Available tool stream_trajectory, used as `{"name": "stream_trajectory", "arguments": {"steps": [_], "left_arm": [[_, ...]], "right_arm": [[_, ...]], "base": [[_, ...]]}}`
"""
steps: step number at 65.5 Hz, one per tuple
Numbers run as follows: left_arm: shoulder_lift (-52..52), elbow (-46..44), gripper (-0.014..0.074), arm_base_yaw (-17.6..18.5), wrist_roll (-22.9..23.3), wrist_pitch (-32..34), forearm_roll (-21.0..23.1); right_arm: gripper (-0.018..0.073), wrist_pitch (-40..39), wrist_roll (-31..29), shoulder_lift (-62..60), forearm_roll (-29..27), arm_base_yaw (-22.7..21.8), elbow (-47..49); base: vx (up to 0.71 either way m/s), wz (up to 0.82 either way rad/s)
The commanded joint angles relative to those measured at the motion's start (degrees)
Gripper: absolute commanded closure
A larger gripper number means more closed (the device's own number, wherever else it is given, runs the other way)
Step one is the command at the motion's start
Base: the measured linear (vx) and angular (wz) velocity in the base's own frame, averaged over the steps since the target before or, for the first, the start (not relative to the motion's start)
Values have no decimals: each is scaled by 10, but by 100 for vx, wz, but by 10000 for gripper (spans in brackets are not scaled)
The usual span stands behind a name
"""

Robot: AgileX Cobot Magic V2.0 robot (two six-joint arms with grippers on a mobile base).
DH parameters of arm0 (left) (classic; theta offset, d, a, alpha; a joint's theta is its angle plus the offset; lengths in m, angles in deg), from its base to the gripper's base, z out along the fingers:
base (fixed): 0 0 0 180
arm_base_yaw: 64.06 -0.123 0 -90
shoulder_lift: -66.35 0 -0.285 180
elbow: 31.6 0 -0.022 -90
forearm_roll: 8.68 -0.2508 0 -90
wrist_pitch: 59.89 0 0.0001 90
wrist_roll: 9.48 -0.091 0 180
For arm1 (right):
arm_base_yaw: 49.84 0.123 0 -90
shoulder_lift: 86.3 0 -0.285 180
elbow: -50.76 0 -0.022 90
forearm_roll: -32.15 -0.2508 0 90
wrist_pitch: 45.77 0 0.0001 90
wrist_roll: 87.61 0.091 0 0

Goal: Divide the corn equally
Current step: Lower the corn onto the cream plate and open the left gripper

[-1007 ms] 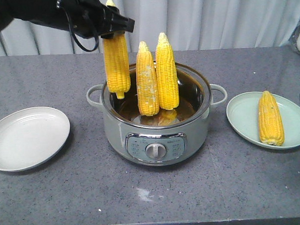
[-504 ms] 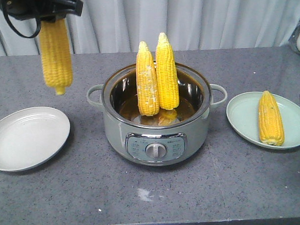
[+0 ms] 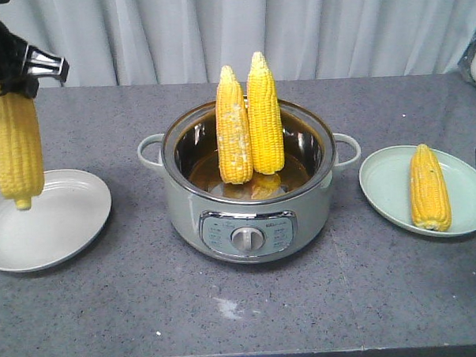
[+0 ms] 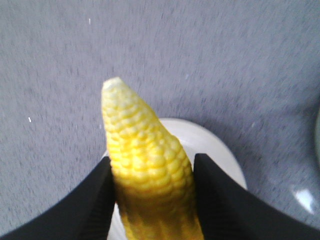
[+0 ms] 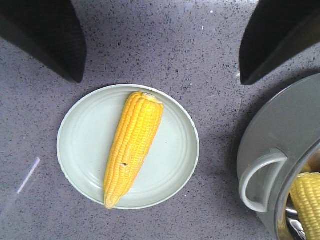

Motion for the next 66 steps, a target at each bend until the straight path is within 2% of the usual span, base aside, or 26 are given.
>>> {"name": "stream_trajectory", "arguments": {"steps": [1,13,21,46,55,66], "left_arm": [[21,32,593,-26,-23,33,35],[19,116,593,-66,-29,106,72],[13,139,593,-72,-29,140,82],[-36,139,570,-72,-29,122,82],[-42,139,528,-72,-28,121,81],[-42,139,406,-72,-27,124,81]], "right_arm": [[-34,-27,-8,-8,-9,-1,13],[-34,-27,-8,-8,-9,-1,13],[-34,-28,-8,-8,-9,-1,13],[-34,-28,-8,-8,-9,-1,13],[-34,-28,-8,-8,-9,-1,13],[-34,-28,-8,-8,-9,-1,13]], "base": [[0,0],[0,0],[0,0],[0,0],[0,0],[0,0]]}}
